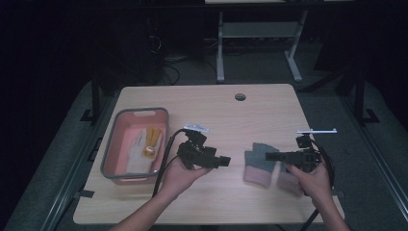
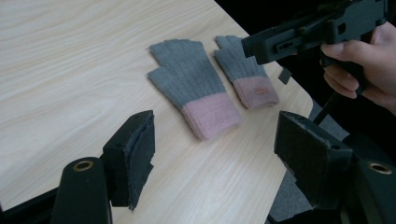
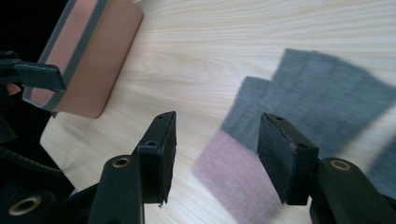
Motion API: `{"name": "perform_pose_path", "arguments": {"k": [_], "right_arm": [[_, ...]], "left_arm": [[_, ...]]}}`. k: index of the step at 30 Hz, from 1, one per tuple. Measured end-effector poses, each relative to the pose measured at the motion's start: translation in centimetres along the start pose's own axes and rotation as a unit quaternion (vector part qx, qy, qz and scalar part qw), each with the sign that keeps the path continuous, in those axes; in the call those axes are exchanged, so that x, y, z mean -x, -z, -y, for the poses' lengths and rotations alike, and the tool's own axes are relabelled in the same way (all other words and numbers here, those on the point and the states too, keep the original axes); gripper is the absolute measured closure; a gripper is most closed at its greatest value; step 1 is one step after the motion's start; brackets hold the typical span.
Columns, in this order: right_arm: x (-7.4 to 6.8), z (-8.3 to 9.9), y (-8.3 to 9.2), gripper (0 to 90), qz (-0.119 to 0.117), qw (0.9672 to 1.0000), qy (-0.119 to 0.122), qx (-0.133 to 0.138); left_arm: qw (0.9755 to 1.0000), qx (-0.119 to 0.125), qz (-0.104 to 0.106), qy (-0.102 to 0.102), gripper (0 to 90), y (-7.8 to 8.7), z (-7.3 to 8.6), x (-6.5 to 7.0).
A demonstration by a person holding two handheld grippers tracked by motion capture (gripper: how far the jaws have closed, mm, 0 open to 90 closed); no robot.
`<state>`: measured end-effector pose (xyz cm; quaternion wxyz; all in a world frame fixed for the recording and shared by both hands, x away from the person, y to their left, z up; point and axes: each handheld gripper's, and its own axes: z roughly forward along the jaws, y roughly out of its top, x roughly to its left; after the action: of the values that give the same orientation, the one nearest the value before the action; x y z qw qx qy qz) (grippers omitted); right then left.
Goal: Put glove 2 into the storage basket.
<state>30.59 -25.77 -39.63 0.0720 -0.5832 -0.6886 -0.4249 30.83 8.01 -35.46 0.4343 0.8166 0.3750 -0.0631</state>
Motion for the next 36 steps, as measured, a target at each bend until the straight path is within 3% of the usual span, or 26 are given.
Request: {"name": "perform_pose_path", "arguments": {"k": [14,28,36], "right_arm": [[2.9,1.5,2.2,48.6,0.049,0.9987,0.0,0.013],[6.8,3.3,2.3,48.9,0.115,0.9931,-0.015,-0.019],[7.3,3.8,2.2,48.6,0.137,0.9901,-0.008,-0.028]], "left_arm": [[0.9997,-0.009,0.023,0.0,27.9,-3.0,-0.1,0.7],[0.9992,-0.026,0.031,-0.004,27.4,-6.0,-0.1,0.4],[0.9989,-0.027,0.037,-0.002,27.4,-7.4,0.1,0.7]]}}
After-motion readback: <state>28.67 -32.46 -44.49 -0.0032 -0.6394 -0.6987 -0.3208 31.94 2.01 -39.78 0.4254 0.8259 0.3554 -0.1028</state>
